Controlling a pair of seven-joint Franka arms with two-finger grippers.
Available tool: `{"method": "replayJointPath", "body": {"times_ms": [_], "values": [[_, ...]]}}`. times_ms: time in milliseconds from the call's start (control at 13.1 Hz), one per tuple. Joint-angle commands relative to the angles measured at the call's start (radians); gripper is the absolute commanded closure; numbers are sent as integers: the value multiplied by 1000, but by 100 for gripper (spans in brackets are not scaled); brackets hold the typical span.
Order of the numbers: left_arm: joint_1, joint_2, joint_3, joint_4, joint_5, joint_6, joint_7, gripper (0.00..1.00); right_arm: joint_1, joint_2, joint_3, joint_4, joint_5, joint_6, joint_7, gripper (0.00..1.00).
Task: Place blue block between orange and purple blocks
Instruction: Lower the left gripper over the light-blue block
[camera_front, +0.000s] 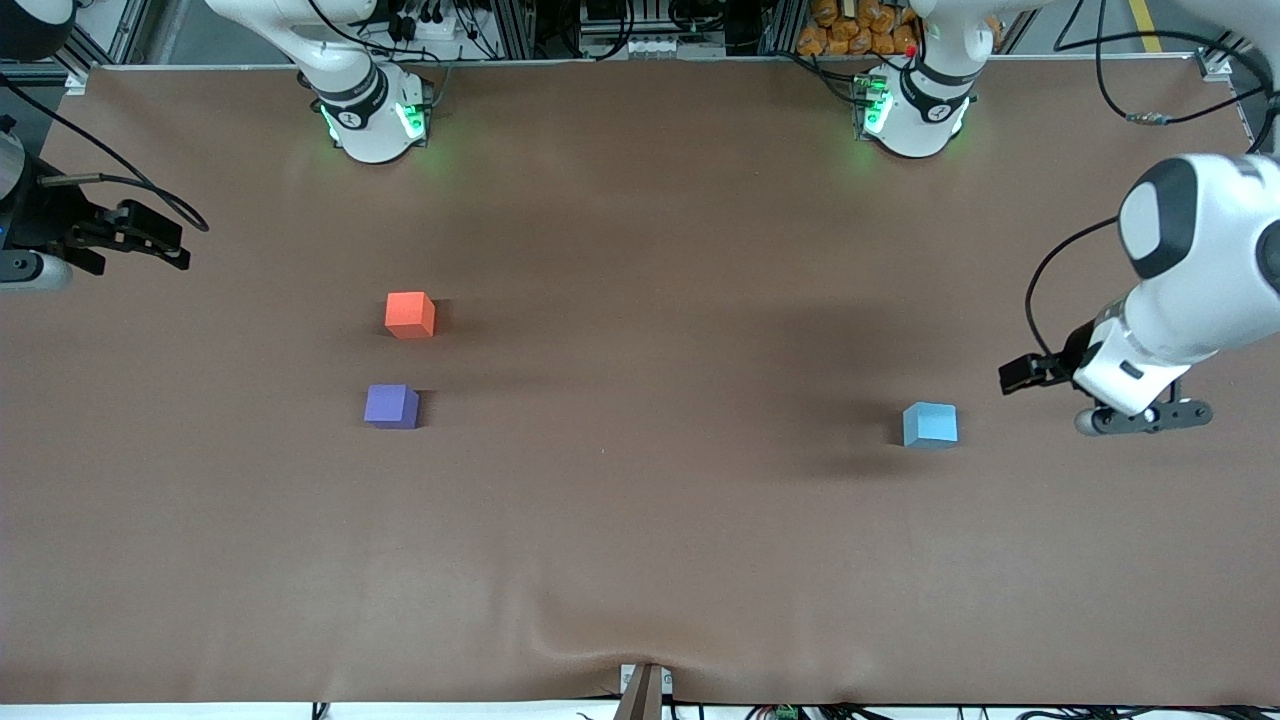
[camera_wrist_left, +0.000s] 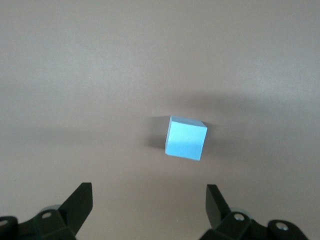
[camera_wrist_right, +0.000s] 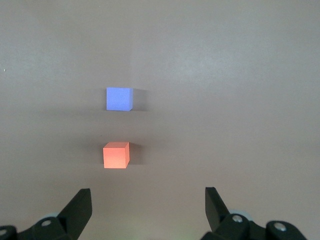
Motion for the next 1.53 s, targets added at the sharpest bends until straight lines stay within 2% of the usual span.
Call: {"method": "replayJointPath", "body": {"times_ms": [0,460,690,996,1456], "values": [[5,45,-7,-32,-7,81,16,0,6,-32,-2,-43,5,21,13,0],[-10,163,-10,-70,-4,219,86,0,19,-39,-4,-55,5,21,15,0],[-13,196,-12,-89,-4,265,124,0,45,-33,-46,-54,5,22,13,0],[-52,216,-15,-99,-5,279,124,0,43,-23,-40,-42,6,36,13,0],[-53,274,-15,-119,-4,353,125,0,37,-21,-28,-43,8,47,15,0]]}}
